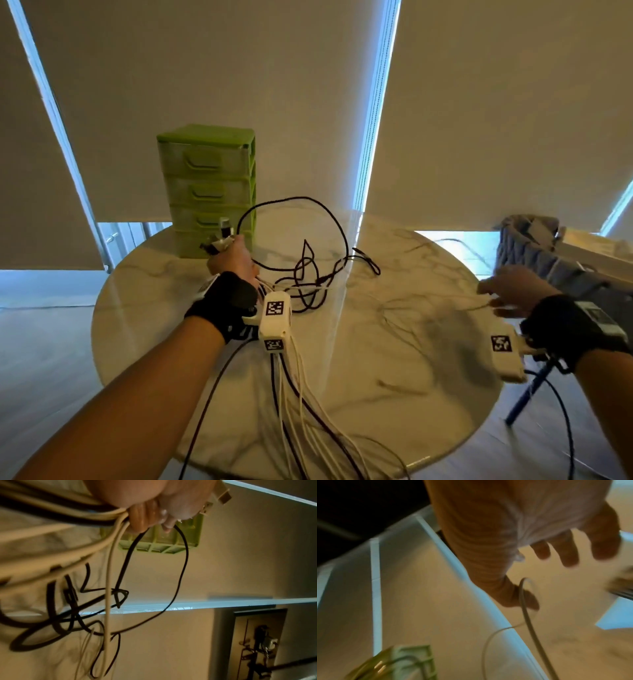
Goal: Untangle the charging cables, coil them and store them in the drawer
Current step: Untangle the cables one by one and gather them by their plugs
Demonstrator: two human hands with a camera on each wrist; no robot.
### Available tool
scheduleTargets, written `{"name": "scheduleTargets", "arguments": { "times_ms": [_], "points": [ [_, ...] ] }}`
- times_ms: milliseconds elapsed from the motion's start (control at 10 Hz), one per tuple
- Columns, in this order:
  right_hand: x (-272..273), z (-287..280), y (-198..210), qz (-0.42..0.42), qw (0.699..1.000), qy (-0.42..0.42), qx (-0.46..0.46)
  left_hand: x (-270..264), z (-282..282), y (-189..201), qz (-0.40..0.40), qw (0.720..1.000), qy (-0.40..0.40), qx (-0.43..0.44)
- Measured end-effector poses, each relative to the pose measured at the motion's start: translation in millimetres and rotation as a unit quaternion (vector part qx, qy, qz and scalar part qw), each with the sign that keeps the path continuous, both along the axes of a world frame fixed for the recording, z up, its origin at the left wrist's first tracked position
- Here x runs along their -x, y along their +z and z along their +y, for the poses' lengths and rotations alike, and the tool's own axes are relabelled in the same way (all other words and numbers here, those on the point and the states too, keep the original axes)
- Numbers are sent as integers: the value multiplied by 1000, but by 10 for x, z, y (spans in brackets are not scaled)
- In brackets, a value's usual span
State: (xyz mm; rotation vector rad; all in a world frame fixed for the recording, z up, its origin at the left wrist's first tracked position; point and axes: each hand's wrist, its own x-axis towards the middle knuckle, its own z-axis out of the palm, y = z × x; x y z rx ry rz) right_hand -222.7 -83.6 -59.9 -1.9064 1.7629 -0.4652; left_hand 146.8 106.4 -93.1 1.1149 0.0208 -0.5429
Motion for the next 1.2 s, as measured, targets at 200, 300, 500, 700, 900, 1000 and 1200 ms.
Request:
{"name": "scheduleTargets", "arguments": {
  "times_ms": [200, 300, 500, 700, 900, 1000, 1200],
  "points": [
    [-853, 725, 431, -9, 889, 191, 415, 57, -117, 97, -104, 994, 13, -16],
    [-1494, 970, 414, -59, 887, 319, 330, 160, -89, 154, -109, 994, 0, 7],
    [-2092, 671, 126, -89, 955, 279, -49, 108, -15, 210, -75, 995, -65, 19],
    [-1966, 581, 417, -191, 952, 238, 19, 258, -3, 271, -258, 965, 30, -16],
    [-1987, 936, 731, -150, 934, 320, 49, 665, -186, 483, -406, 884, -228, -34],
    [-1897, 1035, 831, -296, 905, 305, 26, 729, -141, 583, -414, 867, -262, -89],
    [-1786, 1101, 733, -406, 862, 301, 33, 695, -33, 676, -450, 822, -332, -113]
  ]
}}
